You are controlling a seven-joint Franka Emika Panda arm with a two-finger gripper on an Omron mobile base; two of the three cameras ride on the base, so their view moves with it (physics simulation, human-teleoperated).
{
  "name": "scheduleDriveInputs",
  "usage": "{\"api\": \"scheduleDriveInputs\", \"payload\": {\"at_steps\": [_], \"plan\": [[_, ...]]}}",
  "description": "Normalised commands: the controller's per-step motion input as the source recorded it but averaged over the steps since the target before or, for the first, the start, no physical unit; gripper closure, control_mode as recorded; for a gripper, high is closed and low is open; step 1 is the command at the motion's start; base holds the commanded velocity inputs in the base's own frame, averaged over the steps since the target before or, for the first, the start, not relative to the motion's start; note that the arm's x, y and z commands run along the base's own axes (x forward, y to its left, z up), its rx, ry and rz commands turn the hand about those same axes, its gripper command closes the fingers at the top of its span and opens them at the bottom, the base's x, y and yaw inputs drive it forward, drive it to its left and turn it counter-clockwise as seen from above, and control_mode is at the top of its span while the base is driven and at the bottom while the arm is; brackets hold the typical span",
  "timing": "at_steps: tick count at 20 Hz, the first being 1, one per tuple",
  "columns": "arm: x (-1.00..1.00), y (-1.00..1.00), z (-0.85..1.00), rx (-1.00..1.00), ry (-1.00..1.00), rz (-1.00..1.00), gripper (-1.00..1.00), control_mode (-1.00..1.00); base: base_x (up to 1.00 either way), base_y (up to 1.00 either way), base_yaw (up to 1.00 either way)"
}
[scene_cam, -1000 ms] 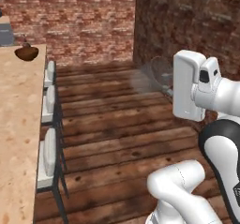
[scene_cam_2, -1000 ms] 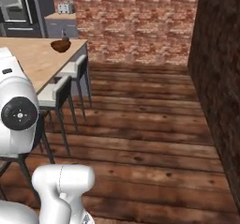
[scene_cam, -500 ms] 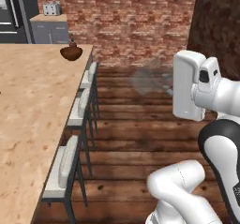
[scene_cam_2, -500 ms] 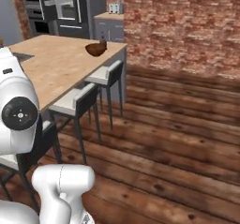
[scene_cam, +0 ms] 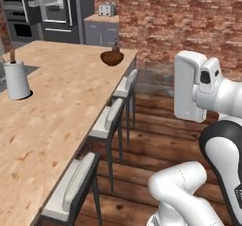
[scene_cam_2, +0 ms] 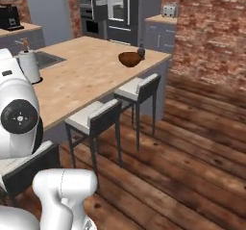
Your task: There is a bowl on the dining counter. Grab a lemon wedge from the fridge and place it in the bowl. Then get the liquor bottle and glass cup from the cabinet and place them next to the bowl.
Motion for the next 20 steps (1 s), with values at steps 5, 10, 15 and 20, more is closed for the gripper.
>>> {"api": "scheduleDriveInputs", "payload": {"at_steps": [5, 10, 15, 20], "plan": [[0.00, 0.00, 0.00, 0.00, 0.00, 0.00, 1.00, 1.00, 0.75, -0.48, 0.43], [0.00, 0.00, 0.00, 0.00, 0.00, 0.00, 1.00, 1.00, 0.75, -0.50, 0.42], [0.00, 0.00, 0.00, 0.00, 0.00, 0.00, 1.00, 1.00, 0.73, -0.53, 0.40], [0.00, 0.00, 0.00, 0.00, 0.00, 0.00, 1.00, 1.00, 0.69, -0.51, 0.41]]}}
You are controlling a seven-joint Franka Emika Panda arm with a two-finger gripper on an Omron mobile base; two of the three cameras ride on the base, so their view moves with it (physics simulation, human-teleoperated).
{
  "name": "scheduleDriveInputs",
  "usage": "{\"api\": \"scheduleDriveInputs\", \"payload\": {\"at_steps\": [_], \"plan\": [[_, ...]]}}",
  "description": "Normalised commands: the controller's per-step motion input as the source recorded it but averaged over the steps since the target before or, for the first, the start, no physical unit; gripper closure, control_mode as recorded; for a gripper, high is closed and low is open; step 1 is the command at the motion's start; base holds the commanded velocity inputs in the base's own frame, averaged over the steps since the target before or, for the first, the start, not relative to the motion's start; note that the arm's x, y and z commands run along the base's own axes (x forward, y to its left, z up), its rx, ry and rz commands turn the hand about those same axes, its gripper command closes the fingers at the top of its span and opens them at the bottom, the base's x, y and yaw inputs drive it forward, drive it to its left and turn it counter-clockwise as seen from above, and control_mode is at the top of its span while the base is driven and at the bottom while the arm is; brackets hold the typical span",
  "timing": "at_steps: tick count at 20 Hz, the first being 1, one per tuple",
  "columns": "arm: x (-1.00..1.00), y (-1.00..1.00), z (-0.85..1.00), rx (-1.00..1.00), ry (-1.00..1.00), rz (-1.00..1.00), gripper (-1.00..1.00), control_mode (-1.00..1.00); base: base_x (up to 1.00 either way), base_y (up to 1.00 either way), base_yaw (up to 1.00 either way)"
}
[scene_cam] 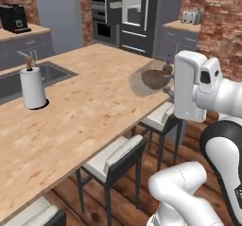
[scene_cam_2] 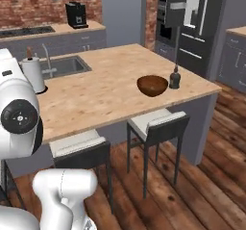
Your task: There is a bowl on the dining counter. Grab a lemon wedge from the fridge and place it in the bowl. Then get the liquor bottle and glass cup from the cabinet and place them next to the bowl.
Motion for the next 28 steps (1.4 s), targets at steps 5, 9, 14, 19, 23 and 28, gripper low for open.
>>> {"api": "scheduleDriveInputs", "payload": {"at_steps": [5, 9, 14, 19, 23, 28], "plan": [[0.00, 0.00, 0.00, 0.00, 0.00, 0.00, 1.00, 1.00, 0.67, -0.51, 0.41], [0.00, 0.00, 0.00, 0.00, 0.00, 0.00, 1.00, 1.00, 0.68, -0.51, 0.41], [0.00, 0.00, 0.00, 0.00, 0.00, 0.00, 1.00, 1.00, 0.68, -0.52, 0.40], [0.00, 0.00, 0.00, 0.00, 0.00, 0.00, 1.00, 1.00, 0.68, -0.52, 0.39], [0.00, 0.00, 0.00, 0.00, 0.00, 0.00, 1.00, 1.00, 0.68, -0.54, 0.38], [0.32, -0.17, -0.08, 0.01, 0.09, 0.11, 1.00, -1.00, 0.43, -0.33, 0.21]]}}
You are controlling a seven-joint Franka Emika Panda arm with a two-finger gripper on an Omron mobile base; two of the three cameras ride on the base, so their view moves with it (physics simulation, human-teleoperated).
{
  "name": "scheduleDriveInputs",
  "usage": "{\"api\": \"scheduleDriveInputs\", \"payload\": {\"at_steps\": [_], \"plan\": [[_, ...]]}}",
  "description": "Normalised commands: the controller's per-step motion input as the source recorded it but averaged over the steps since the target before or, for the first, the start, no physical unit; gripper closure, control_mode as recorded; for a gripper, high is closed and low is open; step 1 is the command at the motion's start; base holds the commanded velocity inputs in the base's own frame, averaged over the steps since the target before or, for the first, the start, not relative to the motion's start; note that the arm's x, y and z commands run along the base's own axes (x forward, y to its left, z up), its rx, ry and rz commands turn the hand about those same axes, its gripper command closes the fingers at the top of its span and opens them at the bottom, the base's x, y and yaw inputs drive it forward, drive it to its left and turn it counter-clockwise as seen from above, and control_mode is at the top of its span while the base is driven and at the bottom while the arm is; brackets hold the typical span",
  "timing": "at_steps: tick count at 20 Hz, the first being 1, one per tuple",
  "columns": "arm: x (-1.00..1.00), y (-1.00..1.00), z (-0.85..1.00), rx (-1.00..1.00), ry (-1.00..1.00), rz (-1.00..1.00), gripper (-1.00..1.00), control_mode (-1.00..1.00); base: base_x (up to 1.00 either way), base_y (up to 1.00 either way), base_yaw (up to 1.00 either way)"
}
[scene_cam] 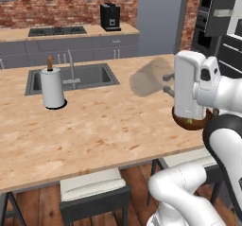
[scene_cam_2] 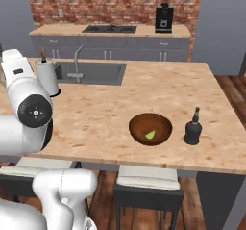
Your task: There is a bowl on the dining counter. Grab a lemon wedge from the fridge and place it in the bowl. Then get the liquor bottle and glass cup from the cabinet and place them next to the bowl.
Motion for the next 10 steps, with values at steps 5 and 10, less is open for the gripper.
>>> {"api": "scheduleDriveInputs", "payload": {"at_steps": [5, 10], "plan": [[0.65, -0.18, -0.23, 0.00, 0.44, 0.06, 1.00, -1.00, 0.00, 0.00, 0.00], [0.41, -0.19, -0.26, 0.00, 0.52, 0.01, 1.00, -1.00, 0.00, 0.00, 0.00]]}}
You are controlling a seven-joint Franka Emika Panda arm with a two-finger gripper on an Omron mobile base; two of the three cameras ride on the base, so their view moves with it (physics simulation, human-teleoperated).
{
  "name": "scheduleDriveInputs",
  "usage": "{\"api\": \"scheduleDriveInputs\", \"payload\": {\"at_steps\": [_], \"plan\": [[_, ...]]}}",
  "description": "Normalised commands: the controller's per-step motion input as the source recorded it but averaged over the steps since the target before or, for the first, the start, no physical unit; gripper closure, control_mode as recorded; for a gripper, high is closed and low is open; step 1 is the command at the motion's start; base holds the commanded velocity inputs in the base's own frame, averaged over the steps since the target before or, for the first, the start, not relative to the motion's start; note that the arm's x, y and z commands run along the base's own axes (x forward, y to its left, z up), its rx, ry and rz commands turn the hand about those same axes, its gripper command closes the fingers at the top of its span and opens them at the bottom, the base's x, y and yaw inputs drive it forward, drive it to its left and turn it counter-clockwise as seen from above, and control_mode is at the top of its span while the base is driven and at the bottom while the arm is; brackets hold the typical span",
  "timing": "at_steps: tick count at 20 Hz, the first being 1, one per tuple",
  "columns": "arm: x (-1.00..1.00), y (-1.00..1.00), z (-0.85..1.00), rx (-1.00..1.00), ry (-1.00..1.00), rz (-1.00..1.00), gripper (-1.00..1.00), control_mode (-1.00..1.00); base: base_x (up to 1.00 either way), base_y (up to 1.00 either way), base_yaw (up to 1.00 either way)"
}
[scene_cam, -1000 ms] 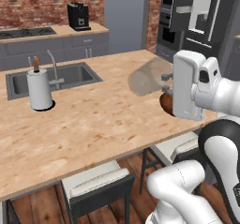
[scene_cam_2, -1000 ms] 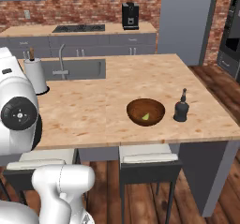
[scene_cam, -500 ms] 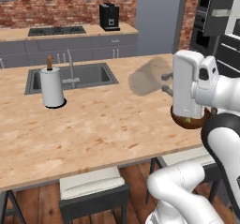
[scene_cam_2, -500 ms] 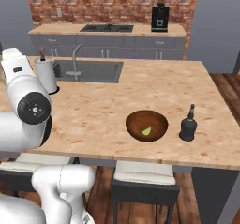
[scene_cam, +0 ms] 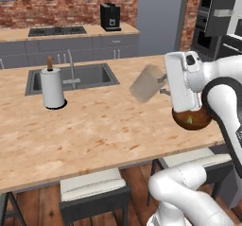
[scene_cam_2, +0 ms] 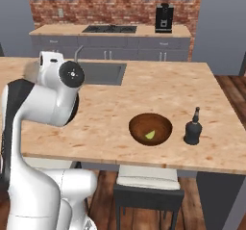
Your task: There is a bowl on the dining counter. Grab a lemon wedge from the fridge and place it in the bowl. Then get the liquor bottle and glass cup from the cabinet and place them next to the bowl.
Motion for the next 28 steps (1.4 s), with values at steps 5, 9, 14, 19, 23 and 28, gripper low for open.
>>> {"api": "scheduleDriveInputs", "payload": {"at_steps": [5, 9, 14, 19, 23, 28], "plan": [[0.35, -0.04, -0.65, -0.05, 0.52, 0.00, 1.00, -1.00, 0.00, 0.00, 0.00], [0.13, 0.00, -0.81, -0.10, 0.37, -0.02, 1.00, -1.00, 0.00, 0.00, 0.00], [0.18, 0.00, -0.61, -0.09, 0.16, 0.00, 1.00, -1.00, 0.00, 0.00, 0.00], [0.29, -0.15, -0.51, -0.10, 0.02, 0.00, 1.00, -1.00, 0.00, 0.00, 0.00], [0.29, -0.29, -0.48, -0.13, -0.04, 0.00, 1.00, -1.00, 0.00, 0.00, 0.00], [0.21, -0.33, -0.44, -0.14, -0.01, 0.00, 1.00, -1.00, 0.00, 0.00, 0.00]]}}
